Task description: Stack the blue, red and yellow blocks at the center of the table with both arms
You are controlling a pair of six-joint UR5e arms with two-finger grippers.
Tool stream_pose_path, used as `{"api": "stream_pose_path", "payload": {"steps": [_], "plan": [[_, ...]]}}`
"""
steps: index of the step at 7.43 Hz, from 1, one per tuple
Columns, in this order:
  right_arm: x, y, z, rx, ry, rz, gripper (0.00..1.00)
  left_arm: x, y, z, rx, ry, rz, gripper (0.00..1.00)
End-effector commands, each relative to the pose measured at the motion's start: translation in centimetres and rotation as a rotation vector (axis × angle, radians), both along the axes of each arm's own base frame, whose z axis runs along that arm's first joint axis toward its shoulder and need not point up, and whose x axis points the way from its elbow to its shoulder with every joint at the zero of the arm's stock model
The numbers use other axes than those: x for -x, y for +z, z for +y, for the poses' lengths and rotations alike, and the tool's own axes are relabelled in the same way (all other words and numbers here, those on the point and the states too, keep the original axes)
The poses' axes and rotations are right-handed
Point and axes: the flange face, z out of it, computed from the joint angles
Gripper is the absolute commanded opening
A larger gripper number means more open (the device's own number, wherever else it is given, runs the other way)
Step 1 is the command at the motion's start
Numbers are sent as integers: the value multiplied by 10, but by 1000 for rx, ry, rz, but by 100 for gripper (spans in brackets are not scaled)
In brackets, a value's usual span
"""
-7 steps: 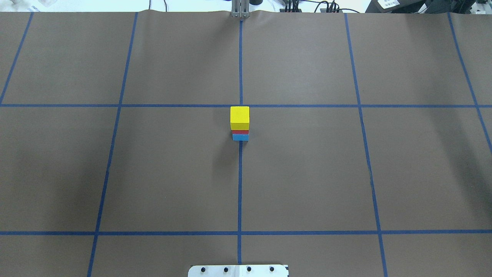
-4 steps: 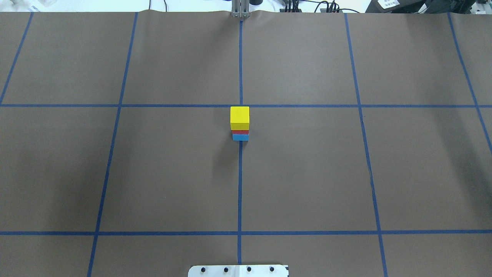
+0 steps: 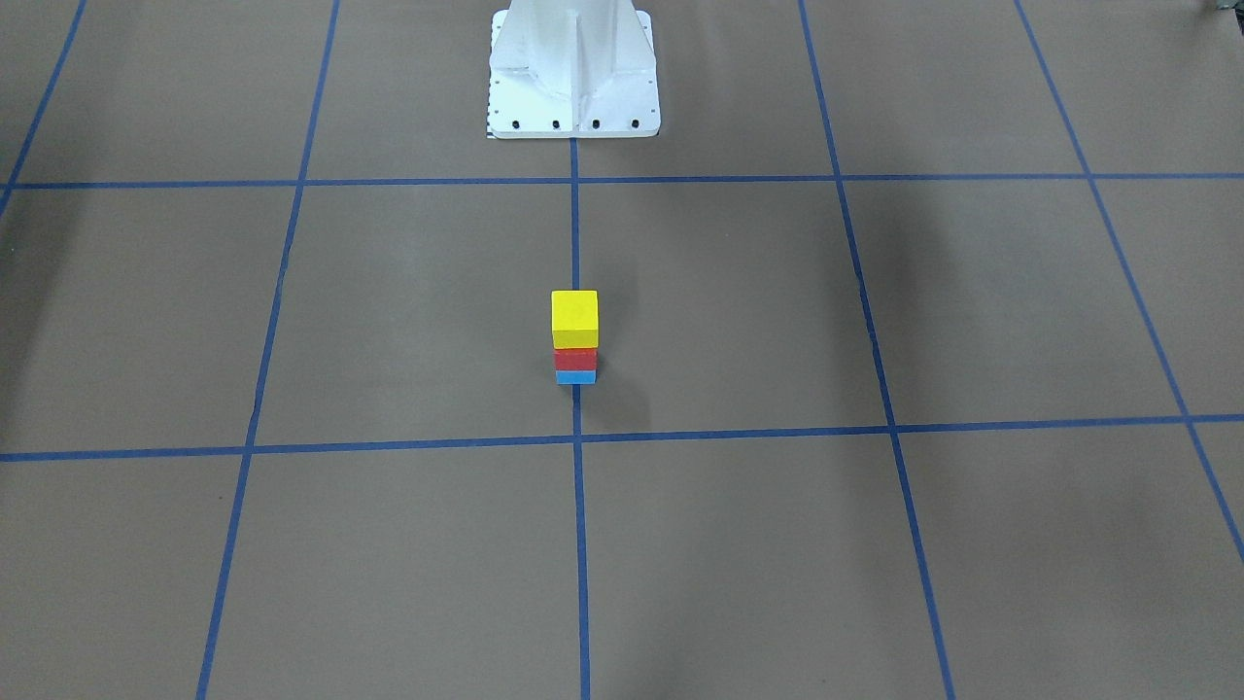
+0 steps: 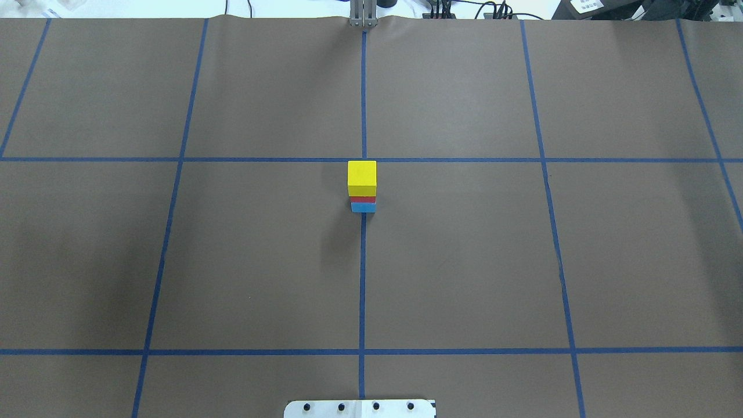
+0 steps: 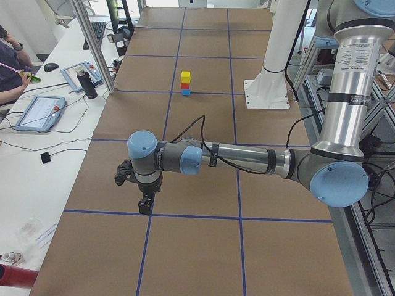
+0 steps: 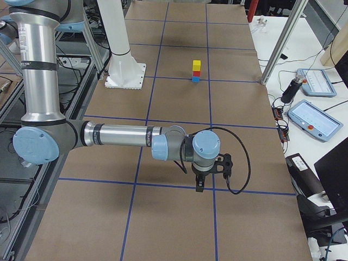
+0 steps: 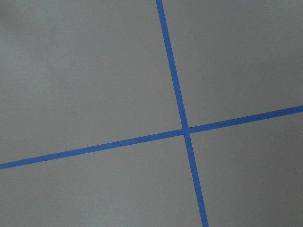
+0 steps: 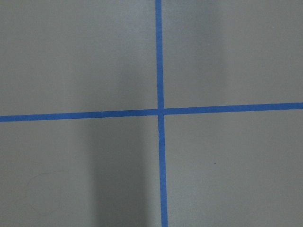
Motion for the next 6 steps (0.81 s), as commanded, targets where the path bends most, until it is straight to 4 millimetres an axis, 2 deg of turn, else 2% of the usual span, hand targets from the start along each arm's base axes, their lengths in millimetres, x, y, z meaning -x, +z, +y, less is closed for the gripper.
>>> {"api": "stream_pose_path", "payload": {"steps": [1,6], "plan": [[-3,-5,2,21,6,-26,99,0,0,0,4,0,2,100],[-3,-1,1,22,0,-12,99,-1,6,0,18,0,3,100]]}}
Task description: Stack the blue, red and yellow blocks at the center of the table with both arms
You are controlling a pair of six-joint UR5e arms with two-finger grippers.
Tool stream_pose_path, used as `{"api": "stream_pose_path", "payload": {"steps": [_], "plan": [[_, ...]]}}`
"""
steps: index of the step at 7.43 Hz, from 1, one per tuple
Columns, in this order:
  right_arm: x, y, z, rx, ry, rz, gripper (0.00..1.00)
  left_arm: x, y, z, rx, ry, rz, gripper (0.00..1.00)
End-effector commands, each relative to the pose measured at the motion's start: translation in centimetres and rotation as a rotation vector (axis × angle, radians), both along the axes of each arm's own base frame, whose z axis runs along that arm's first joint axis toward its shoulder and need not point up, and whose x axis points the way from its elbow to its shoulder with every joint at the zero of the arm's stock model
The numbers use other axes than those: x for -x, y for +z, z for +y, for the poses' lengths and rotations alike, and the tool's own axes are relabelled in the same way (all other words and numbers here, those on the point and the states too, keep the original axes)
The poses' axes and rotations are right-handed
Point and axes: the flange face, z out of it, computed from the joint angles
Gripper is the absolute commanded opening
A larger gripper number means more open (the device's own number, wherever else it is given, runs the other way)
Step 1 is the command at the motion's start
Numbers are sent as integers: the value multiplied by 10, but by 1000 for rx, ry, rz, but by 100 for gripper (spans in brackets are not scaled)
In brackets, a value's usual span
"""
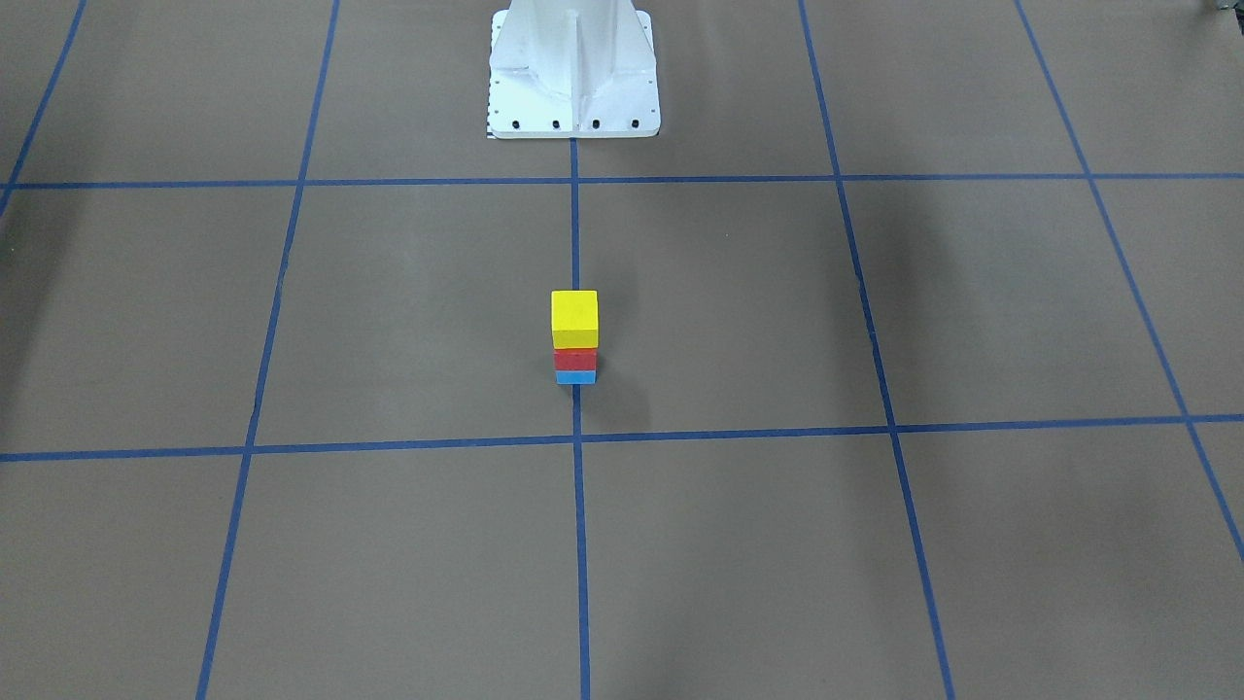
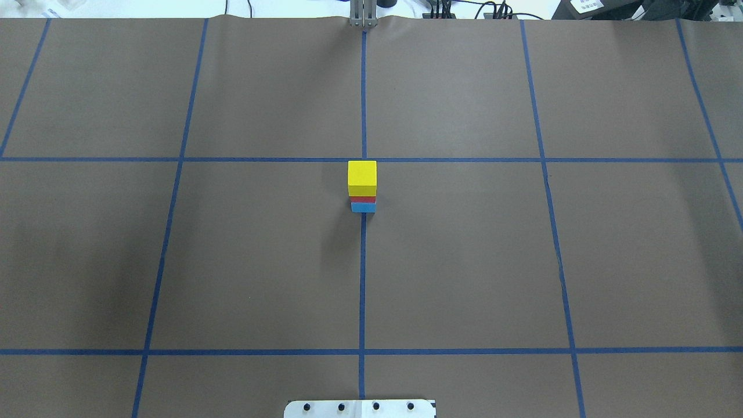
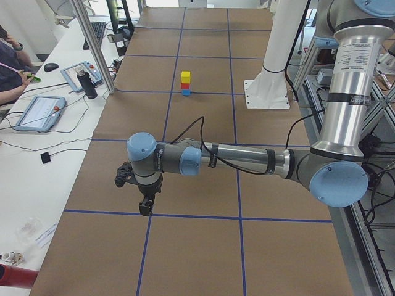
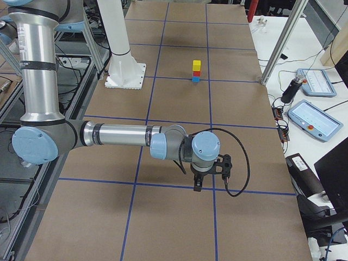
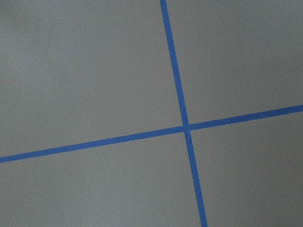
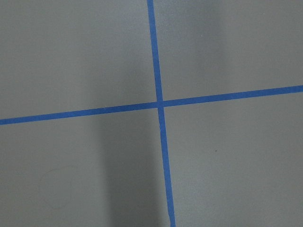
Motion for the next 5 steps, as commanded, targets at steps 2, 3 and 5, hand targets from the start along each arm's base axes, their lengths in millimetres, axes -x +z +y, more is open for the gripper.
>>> {"api": "stream_pose_path", "payload": {"steps": [2,3,5], "plan": [[0,1,0,-1,-1,4,99,1,6,4,11,1,1,100],[0,0,0,-2,-1,4,99,1,5,5,12,0,4,100],[0,-2,-1,-7,-1,5,99,-1,13,13,34,3,43,100]]}}
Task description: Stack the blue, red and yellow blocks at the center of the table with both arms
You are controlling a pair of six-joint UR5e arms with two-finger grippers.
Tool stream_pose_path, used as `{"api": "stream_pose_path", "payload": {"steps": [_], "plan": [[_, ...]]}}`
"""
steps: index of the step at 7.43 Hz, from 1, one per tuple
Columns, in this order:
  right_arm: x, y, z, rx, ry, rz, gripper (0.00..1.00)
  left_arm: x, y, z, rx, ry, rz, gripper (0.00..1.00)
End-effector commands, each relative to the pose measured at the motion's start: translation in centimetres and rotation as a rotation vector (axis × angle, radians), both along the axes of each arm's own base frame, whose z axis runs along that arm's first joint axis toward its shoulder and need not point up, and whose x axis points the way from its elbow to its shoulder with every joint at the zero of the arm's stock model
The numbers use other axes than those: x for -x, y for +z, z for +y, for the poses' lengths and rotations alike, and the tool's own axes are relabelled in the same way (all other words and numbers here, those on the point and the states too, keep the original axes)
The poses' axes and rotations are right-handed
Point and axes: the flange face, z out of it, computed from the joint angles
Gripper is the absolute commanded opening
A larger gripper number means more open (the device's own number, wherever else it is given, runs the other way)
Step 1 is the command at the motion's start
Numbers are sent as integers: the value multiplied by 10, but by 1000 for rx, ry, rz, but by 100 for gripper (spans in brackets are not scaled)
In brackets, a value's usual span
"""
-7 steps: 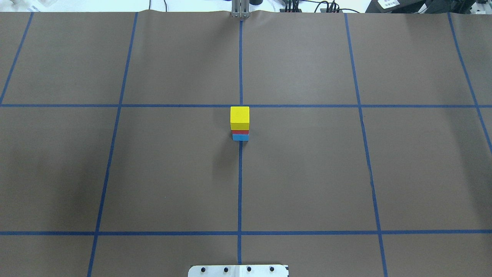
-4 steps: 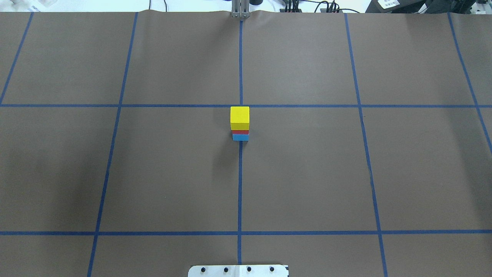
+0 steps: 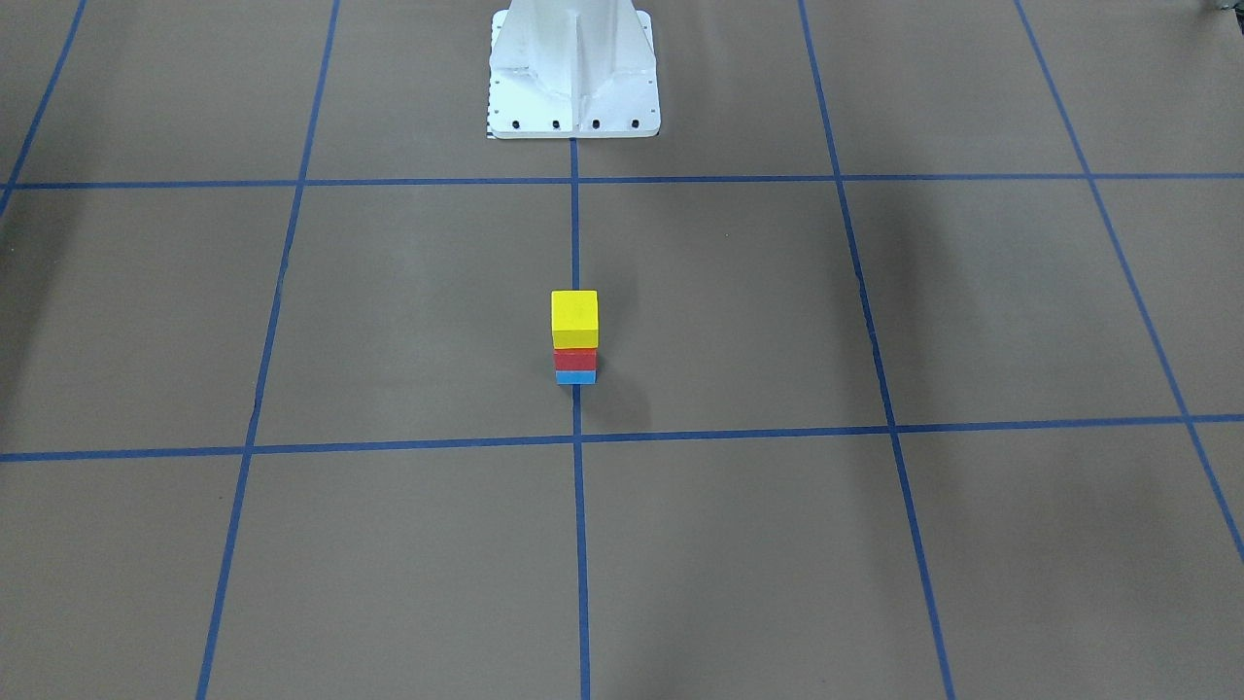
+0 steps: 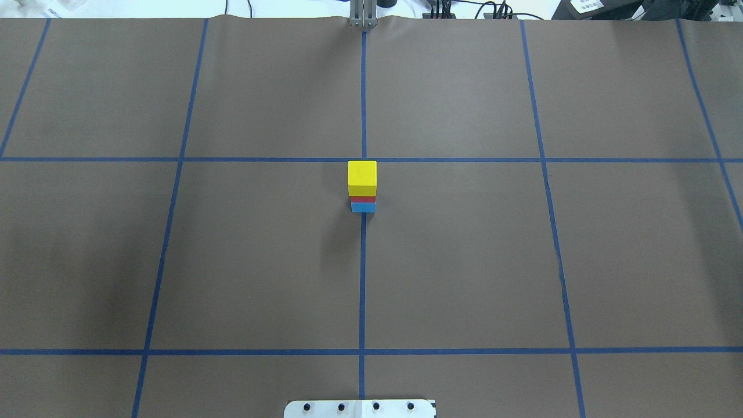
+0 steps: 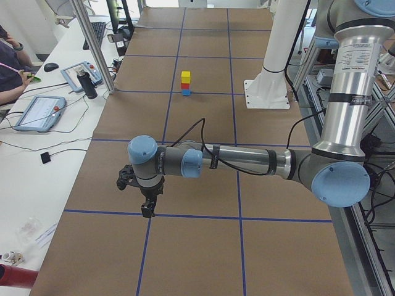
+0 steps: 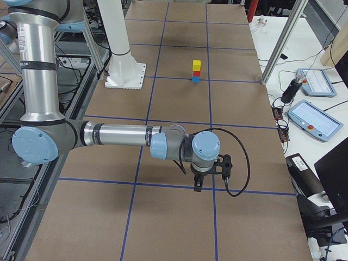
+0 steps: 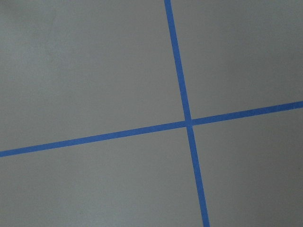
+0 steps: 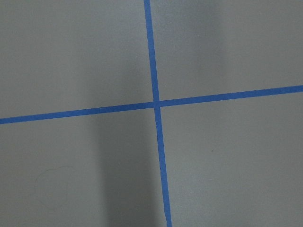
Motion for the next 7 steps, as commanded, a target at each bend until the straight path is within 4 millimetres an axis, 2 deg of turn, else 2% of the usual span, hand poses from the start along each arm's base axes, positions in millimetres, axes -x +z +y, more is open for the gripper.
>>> {"api": "stream_pose_path", "payload": {"steps": [1,7], "plan": [[0,-2,-1,-5,0,0,99,-1,6,8,15,1,19,100],[0,-8,-7,-16,-1,0,99,-1,6,5,12,2,19,100]]}}
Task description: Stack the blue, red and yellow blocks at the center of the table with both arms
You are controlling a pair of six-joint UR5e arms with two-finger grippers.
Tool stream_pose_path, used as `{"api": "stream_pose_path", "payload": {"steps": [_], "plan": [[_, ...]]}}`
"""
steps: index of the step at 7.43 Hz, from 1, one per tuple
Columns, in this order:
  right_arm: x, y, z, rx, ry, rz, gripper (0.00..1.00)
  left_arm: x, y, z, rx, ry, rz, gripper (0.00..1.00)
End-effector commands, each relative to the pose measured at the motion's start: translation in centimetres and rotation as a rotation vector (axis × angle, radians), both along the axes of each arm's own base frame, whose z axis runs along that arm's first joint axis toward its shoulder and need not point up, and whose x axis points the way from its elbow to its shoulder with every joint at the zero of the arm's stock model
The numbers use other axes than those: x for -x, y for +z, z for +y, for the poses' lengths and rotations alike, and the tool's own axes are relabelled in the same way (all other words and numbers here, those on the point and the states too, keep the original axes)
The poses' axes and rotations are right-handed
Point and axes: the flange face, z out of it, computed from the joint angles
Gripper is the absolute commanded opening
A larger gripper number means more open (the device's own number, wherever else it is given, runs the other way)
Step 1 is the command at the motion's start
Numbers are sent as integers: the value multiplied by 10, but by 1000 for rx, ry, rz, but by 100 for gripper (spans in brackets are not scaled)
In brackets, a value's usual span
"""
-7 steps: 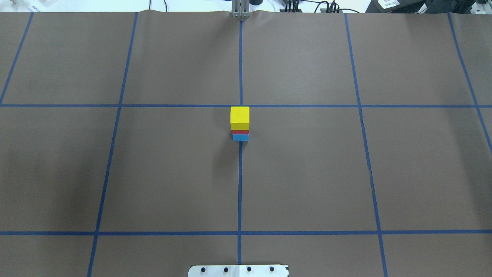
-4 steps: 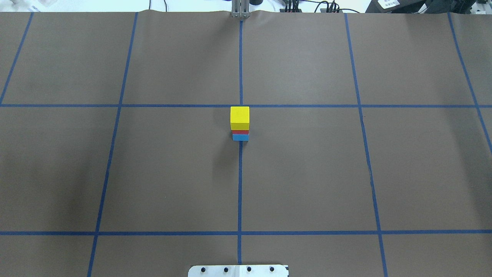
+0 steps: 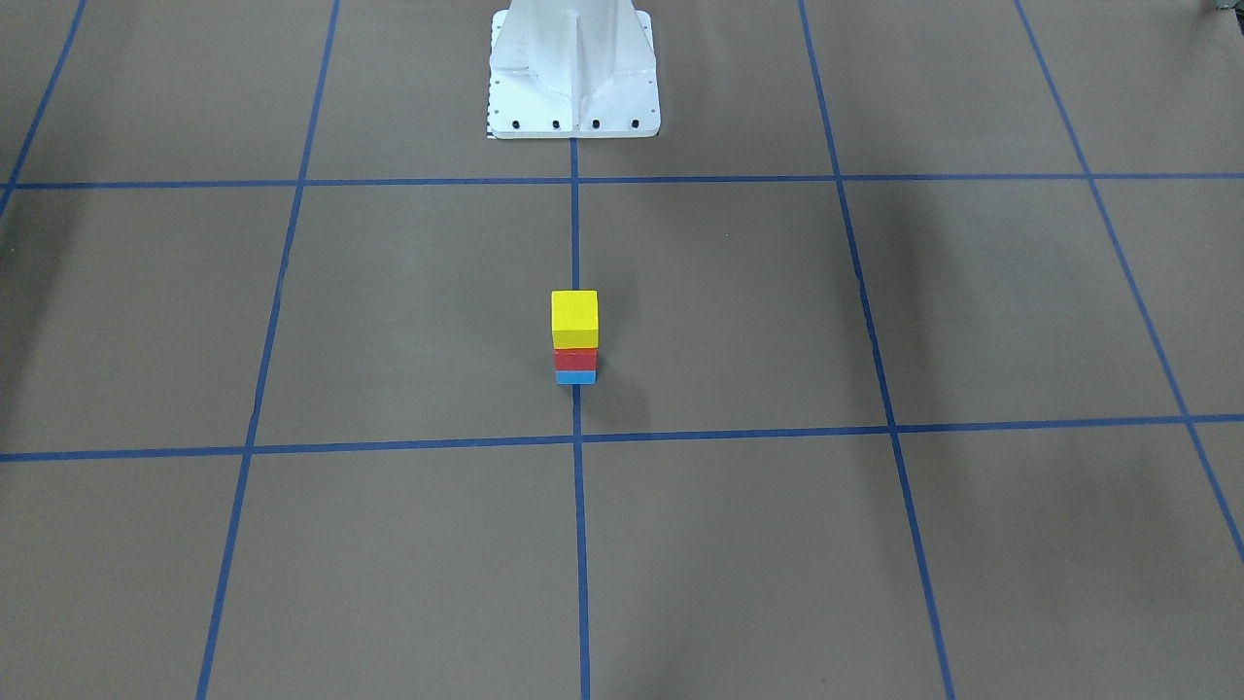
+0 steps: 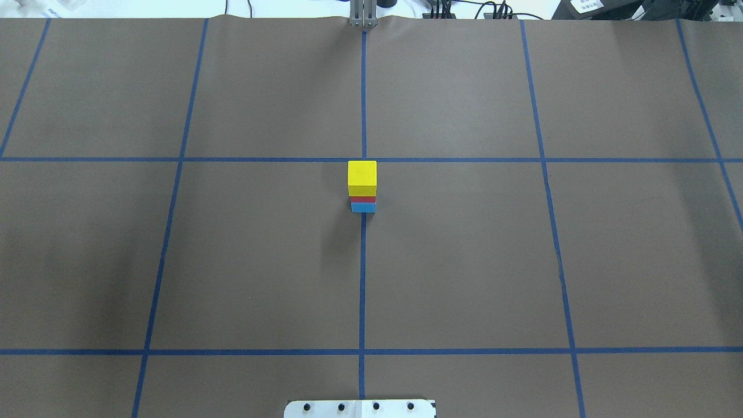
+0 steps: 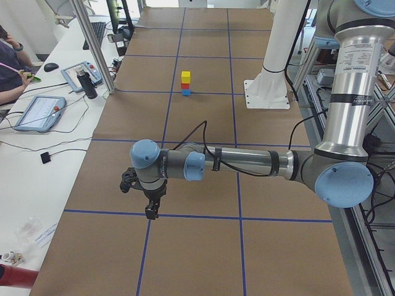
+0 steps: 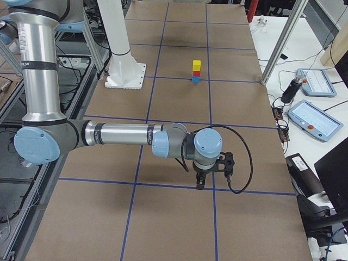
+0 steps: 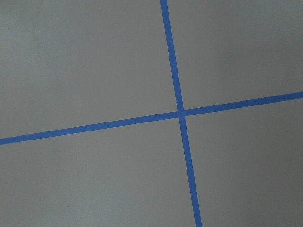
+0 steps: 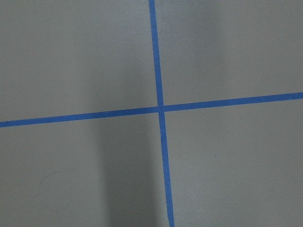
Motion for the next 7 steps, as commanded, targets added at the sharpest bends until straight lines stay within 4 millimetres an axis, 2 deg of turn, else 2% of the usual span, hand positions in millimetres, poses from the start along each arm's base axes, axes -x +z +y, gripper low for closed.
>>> {"api": "stream_pose_path", "payload": {"steps": [1,3,4,5,7], "plan": [[0,0,0,-1,0,-1,99,0,0,-1,-2,1,0,100],[0,-2,-1,-4,0,-4,99,1,-7,1,-15,-2,-1,100],[0,-1,1,-2,1,-6,99,1,-9,15,-21,-2,1,100],[0,1,4,1,1,-7,99,1,-12,19,-28,-2,1,100],[3,-1,47,1,1,-7,99,1,-11,19,-24,-1,1,100]]}}
